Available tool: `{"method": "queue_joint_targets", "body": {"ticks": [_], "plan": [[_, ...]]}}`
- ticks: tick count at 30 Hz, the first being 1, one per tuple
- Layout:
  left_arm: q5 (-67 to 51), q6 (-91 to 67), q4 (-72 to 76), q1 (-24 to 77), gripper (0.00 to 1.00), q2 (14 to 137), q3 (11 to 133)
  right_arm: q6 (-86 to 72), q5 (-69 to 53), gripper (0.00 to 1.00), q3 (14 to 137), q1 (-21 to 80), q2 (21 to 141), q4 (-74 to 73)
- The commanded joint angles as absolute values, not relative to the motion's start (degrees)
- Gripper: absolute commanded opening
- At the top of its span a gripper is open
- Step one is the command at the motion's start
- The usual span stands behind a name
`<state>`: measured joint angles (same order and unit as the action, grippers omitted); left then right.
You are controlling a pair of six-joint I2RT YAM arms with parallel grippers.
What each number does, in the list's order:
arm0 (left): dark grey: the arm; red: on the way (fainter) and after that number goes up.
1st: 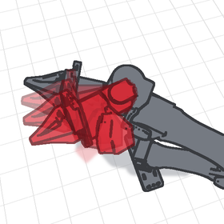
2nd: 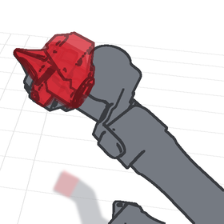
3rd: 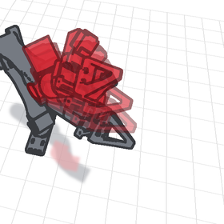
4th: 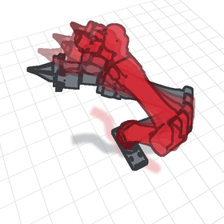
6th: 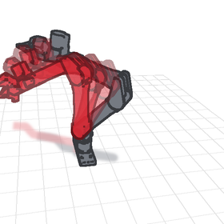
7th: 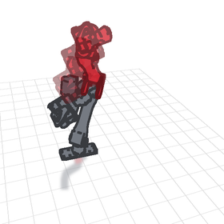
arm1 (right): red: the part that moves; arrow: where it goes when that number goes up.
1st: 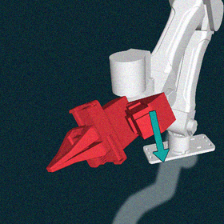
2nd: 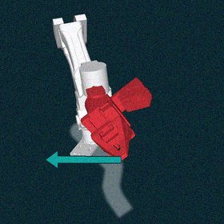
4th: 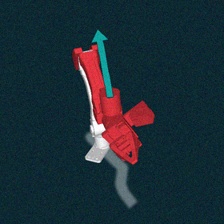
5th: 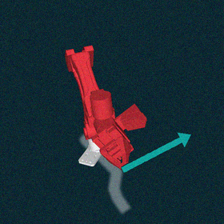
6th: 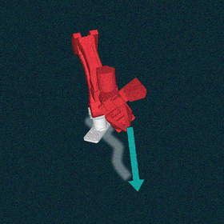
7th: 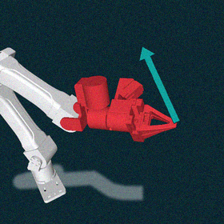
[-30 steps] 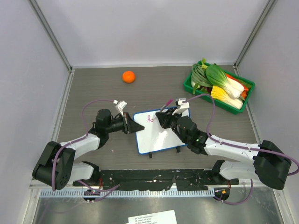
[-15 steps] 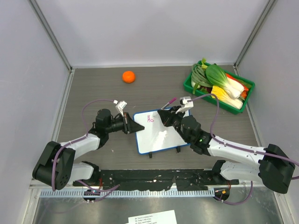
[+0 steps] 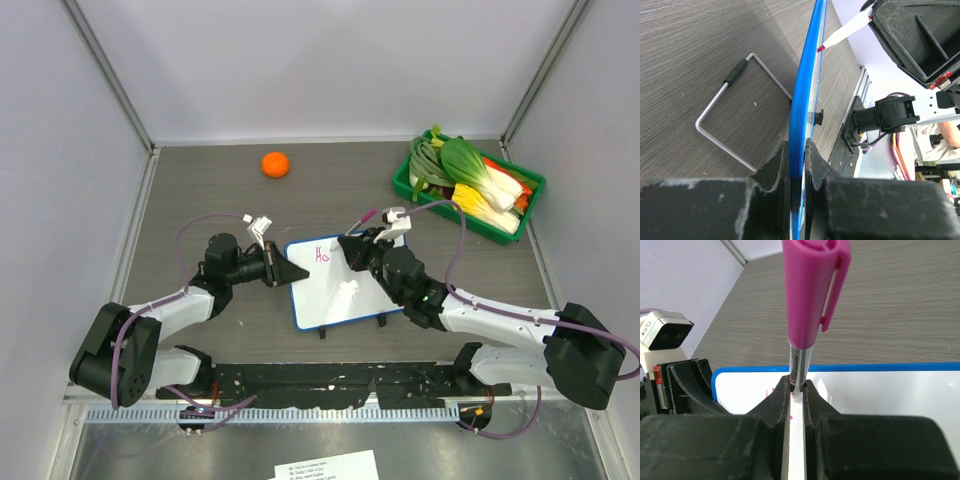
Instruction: Write a sentence on the whiteboard
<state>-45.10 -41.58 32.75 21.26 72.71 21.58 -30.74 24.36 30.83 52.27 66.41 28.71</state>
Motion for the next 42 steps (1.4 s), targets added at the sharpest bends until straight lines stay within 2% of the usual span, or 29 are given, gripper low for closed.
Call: {"method": "queue_joint_targets", "body": {"ticks": [1,42], "plan": [[-37.18,-32.43,25.4,20.83,0.0,74.53,20.48,-31.91,25.4,0.01,30.15,52.03,66.88,30.5],[-36.74,-32.43,25.31,20.83,0.0,74.53,20.57,-33.75,18.9,0.01,26.8,51.94,59.15,28.82]]}}
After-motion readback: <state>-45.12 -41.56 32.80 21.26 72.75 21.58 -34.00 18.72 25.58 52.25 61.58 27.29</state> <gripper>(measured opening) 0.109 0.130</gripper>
